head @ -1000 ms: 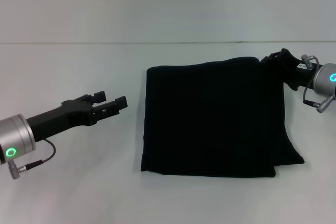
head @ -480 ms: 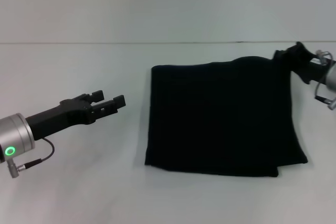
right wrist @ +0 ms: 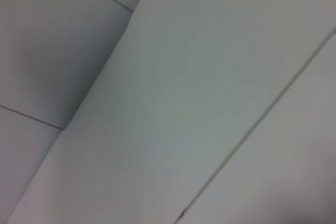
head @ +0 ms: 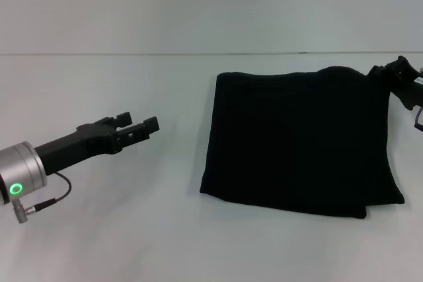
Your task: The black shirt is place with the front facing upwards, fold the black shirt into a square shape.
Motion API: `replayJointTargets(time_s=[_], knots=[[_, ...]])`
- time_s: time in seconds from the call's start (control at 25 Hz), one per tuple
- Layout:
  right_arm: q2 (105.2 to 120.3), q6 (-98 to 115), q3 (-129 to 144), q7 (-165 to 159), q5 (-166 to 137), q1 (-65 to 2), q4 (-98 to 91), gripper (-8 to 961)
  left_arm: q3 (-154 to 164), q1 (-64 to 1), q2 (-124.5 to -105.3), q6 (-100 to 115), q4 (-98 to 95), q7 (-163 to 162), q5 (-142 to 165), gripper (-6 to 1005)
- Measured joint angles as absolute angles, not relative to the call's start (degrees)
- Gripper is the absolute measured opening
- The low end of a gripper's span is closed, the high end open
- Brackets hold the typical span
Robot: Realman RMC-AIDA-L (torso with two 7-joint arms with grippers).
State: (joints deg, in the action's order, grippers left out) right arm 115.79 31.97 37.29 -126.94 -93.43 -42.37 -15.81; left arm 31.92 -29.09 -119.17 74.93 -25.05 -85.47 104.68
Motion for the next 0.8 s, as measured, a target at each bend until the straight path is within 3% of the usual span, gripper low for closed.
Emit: replayJointTargets(time_s=[0.24, 0.48, 0.8], knots=[[116.45, 34.1, 33.2, -120.8, -91.5, -40.7, -16.6, 43, 32.0, -29.4, -119.18, 74.9, -24.0, -86.5, 104.9, 900], [116.33, 42.2, 29.8, -109.3, -85.2, -36.5, -16.8, 305, 32.6, -31.5, -118.33, 75.7, -22.9, -93.4, 105.1, 899], [113.55, 65.3, 30.5, -88.1, -89.6, -29.0, -17.5, 658, 46.0, -37.7, -115.02, 73.6, -22.4, -122.4, 105.4, 900]])
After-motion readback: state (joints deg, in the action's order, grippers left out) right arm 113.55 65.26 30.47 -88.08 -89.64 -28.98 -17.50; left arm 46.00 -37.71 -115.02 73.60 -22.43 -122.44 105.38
